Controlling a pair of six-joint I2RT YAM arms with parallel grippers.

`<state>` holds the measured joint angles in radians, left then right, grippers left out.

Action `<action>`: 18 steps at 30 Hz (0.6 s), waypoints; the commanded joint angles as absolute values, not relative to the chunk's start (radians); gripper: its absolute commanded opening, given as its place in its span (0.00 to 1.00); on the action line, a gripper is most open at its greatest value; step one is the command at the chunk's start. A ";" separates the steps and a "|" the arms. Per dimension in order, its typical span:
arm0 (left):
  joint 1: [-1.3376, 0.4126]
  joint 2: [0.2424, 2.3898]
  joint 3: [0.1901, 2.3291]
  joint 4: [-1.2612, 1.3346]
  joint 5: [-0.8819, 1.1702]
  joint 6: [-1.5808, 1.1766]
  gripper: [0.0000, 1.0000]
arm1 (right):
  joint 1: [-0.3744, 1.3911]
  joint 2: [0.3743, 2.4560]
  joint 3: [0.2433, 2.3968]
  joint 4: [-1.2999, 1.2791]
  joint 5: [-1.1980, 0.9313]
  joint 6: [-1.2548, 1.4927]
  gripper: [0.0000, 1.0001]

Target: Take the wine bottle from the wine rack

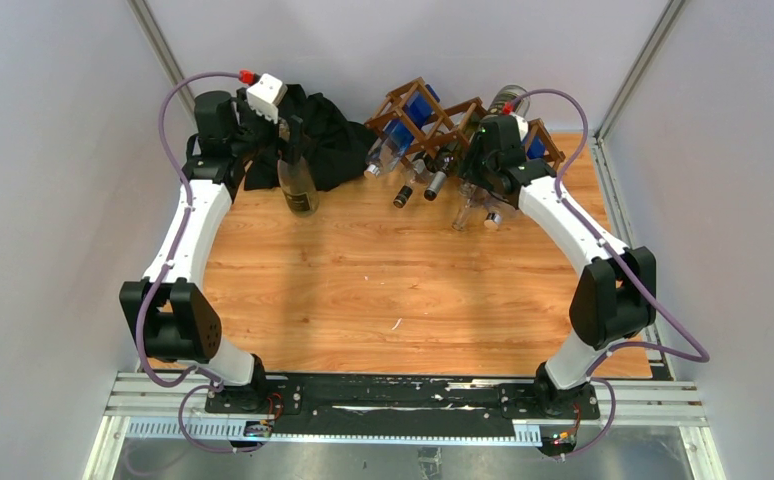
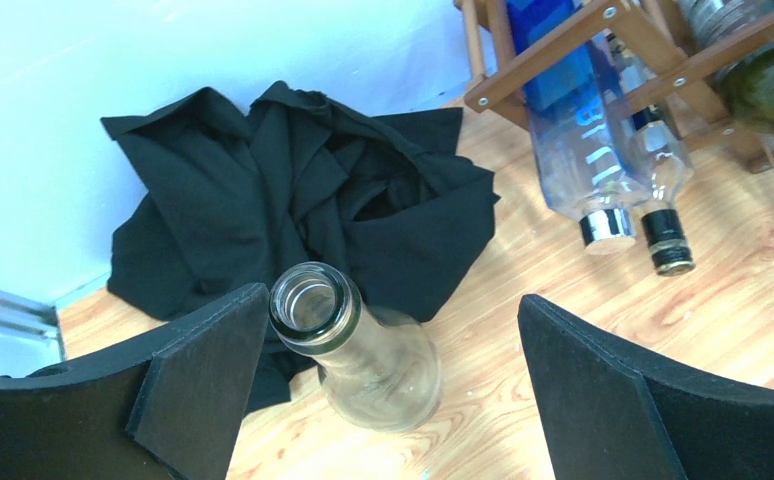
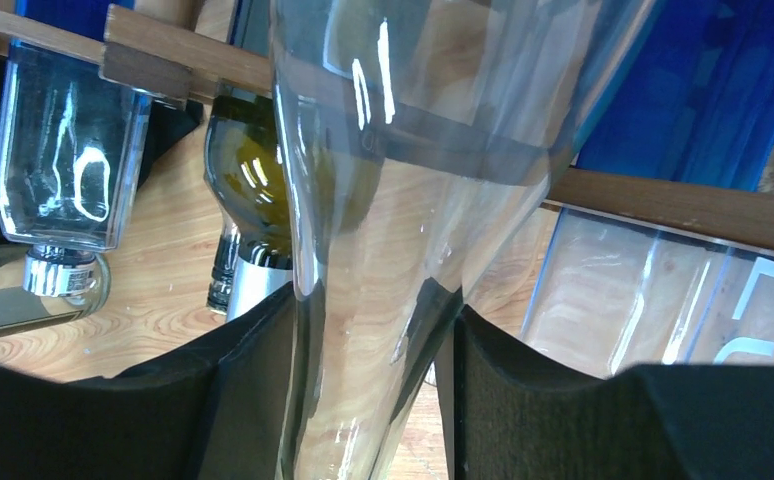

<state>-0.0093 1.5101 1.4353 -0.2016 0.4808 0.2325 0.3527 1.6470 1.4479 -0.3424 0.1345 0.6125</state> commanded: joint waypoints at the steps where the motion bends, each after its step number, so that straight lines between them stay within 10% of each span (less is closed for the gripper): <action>1: -0.006 1.488 1.434 -0.209 0.419 0.262 1.00 | 0.344 1.651 1.443 -0.277 0.122 0.629 0.49; 18: -0.006 1.473 1.504 -0.247 0.326 0.283 1.00 | 0.344 1.623 1.462 -0.251 0.067 0.623 0.00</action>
<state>-0.0086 1.5097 1.4368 -0.2176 0.3023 0.2802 0.3435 1.6474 1.4349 -0.3439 0.1295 0.6426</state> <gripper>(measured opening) 0.997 0.497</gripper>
